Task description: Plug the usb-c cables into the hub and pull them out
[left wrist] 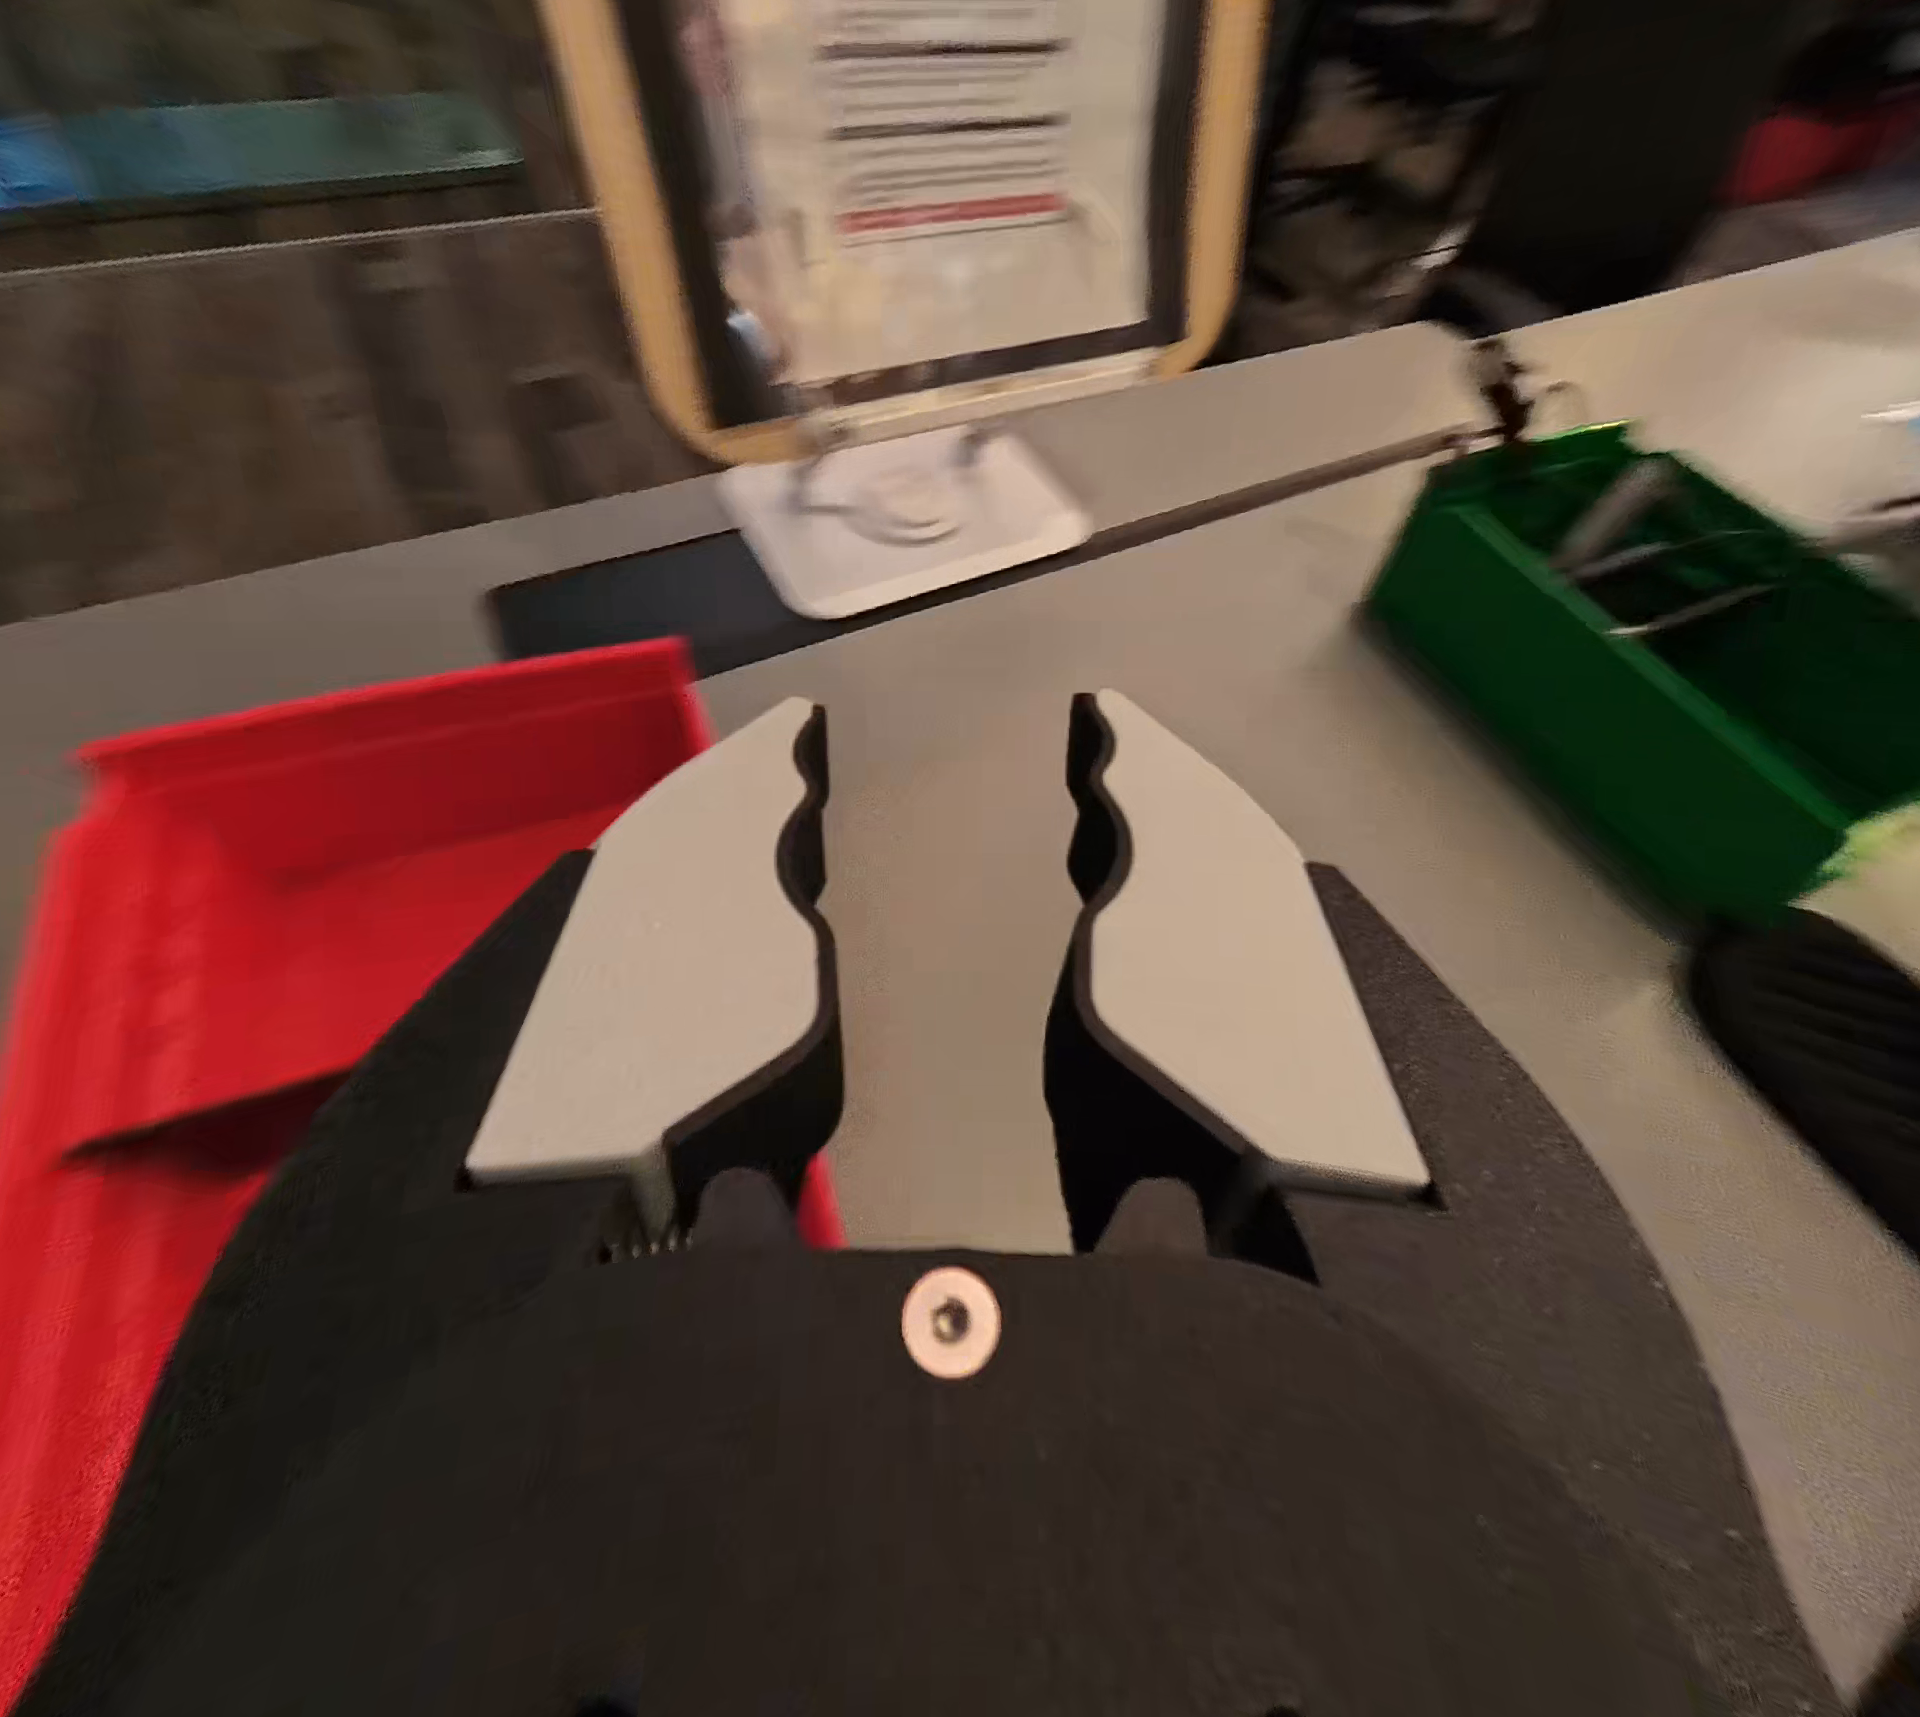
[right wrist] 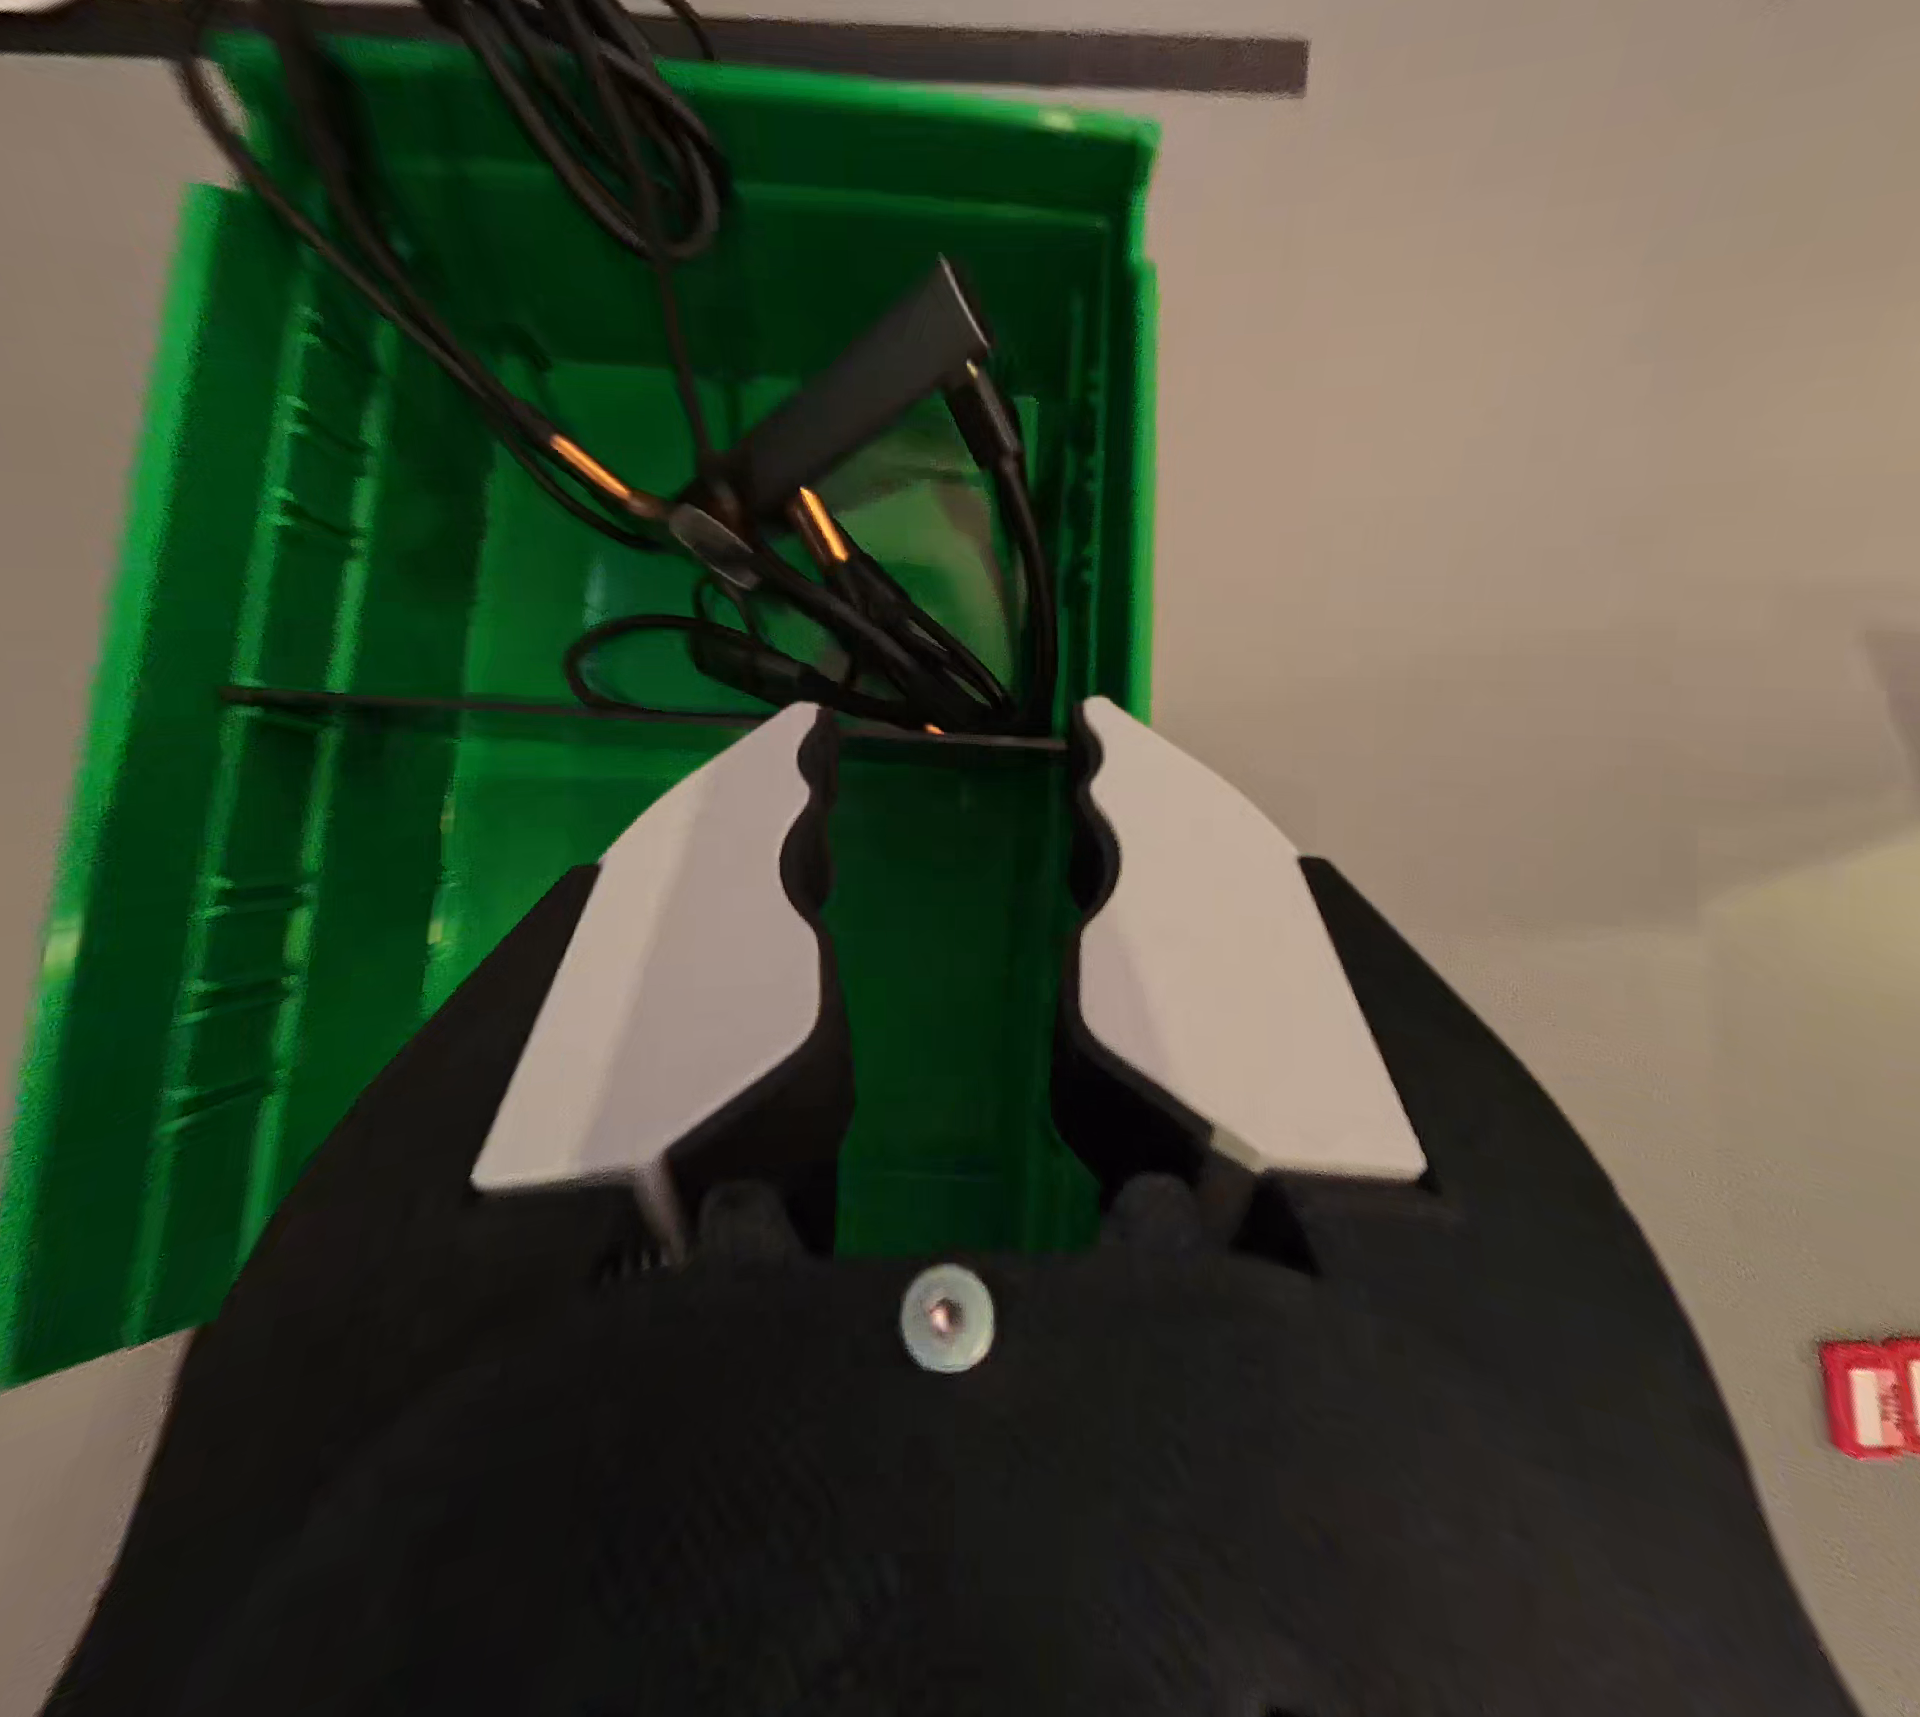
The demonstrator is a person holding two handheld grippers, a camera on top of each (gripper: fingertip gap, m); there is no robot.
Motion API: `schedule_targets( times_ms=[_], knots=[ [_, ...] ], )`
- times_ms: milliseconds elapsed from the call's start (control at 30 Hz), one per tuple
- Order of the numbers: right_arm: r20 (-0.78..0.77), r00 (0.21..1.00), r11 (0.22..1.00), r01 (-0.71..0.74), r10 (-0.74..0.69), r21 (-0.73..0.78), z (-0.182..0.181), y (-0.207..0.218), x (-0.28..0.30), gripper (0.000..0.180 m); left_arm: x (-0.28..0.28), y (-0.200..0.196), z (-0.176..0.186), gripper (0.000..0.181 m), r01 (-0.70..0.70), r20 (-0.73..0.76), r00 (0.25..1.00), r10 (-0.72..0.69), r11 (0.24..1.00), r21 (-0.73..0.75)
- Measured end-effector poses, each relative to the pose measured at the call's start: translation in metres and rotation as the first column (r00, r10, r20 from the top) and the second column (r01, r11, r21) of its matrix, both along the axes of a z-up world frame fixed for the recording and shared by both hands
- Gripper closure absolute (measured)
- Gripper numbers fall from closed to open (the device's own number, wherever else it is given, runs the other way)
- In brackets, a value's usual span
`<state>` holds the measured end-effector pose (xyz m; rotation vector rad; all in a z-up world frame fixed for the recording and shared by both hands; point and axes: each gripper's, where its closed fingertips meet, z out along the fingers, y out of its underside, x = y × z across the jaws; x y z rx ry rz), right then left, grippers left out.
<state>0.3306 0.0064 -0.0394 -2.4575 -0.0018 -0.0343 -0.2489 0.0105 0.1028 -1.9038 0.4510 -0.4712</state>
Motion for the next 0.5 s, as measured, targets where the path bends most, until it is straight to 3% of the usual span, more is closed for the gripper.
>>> schedule_targets(
  times_ms=[133,233,333,433,500],
  knots=[
    [0.133,0.989,0.980,0.091,-0.068,-0.177,-0.027,-0.020,0.040,0.129,-0.045,-0.004,-0.032,0.134,-0.171,-0.122,0.981,0.154,0.975,-0.142],
    [-0.018,0.998,0.972,0.056,-0.062,-0.227,-0.043,-0.028,0.035,0.132,-0.063,-0.002,-0.064,0.134,-0.225,-0.188,0.966,0.176,0.932,-0.285],
    [-0.046,0.997,0.938,0.045,-0.064,-0.343,-0.064,-0.041,0.037,0.136,-0.067,0.002,-0.083,0.134,-0.247,-0.217,0.960,0.176,0.898,-0.364],
    [-0.160,0.986,0.909,-0.034,-0.037,-0.416,-0.080,-0.046,0.022,0.159,-0.074,0.001,-0.115,0.134,-0.297,-0.290,0.942,0.169,0.823,-0.484],
    [-0.182,0.981,0.893,-0.027,-0.062,-0.450,-0.086,-0.047,0.021,0.165,-0.080,0.004,-0.137,0.135,-0.329,-0.333,0.929,0.160,0.769,-0.548]
  ],
)
